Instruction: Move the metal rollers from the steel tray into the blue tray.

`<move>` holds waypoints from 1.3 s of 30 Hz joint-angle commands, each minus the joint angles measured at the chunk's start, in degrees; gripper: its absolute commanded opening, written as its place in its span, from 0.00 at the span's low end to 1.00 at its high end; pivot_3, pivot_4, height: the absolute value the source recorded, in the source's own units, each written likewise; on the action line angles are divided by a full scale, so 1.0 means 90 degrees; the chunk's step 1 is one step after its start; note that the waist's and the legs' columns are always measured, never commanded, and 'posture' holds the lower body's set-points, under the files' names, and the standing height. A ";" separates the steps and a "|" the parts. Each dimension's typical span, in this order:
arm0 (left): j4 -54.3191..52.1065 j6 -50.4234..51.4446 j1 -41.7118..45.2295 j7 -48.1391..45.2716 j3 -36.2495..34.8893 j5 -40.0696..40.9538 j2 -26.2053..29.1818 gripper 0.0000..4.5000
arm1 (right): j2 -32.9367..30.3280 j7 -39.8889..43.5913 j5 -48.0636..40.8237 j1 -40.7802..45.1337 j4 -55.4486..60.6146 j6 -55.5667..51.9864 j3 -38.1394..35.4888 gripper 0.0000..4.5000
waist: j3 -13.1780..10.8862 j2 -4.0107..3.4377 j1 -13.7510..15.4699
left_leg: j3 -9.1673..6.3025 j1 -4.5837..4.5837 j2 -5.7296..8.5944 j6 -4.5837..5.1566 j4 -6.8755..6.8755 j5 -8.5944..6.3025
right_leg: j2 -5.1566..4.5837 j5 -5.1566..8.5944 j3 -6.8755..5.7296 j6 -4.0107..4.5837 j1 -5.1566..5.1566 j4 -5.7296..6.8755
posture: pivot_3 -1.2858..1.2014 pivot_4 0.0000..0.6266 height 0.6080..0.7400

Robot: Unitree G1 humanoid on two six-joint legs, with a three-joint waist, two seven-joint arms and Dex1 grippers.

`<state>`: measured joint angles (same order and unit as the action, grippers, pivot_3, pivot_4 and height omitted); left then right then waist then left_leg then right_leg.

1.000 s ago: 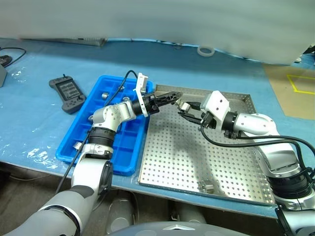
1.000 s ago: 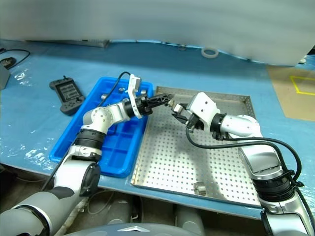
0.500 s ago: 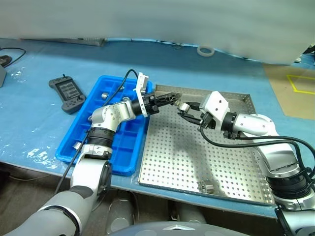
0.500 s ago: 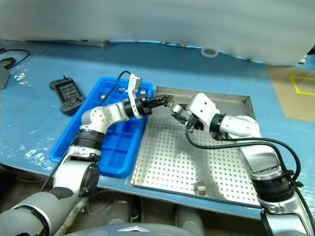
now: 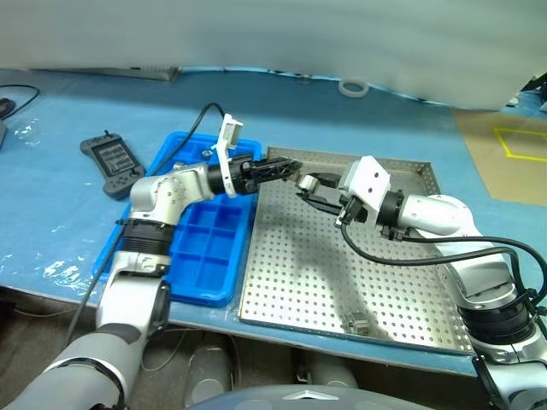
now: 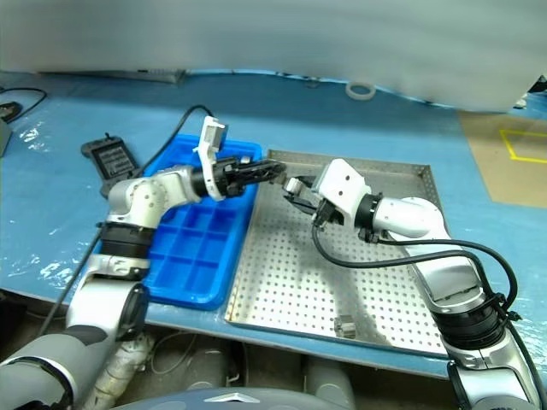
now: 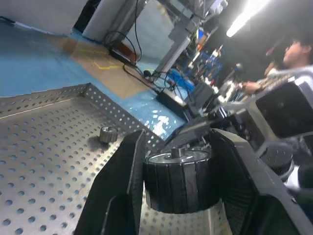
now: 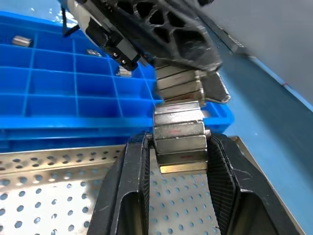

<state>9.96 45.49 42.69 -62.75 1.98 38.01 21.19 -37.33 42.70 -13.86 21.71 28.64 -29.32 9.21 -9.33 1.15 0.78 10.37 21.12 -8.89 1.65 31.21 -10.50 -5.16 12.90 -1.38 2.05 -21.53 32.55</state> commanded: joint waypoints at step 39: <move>-0.0936 -0.1479 -0.2516 0.1351 -0.1187 -0.0935 0.1204 0.38 | 0.0083 0.0359 0.0417 0.0120 -0.1070 0.0640 -0.0033 0.27 | -0.0004 0.0017 0.0189 | -0.0003 -0.0016 -0.0006 -0.0035 0.0009 0.0016 | 0.0006 -0.0001 0.0002 0.0000 0.0011 0.0024 | 0.48 0.24 1.00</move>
<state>4.50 32.80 19.10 -50.74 -8.28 28.87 31.88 -36.60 45.86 -10.16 21.71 18.43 -24.89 9.73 -9.37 1.30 2.48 10.34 21.00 -8.97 1.34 31.27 -10.36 -5.09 12.89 -1.37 2.05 -21.47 32.77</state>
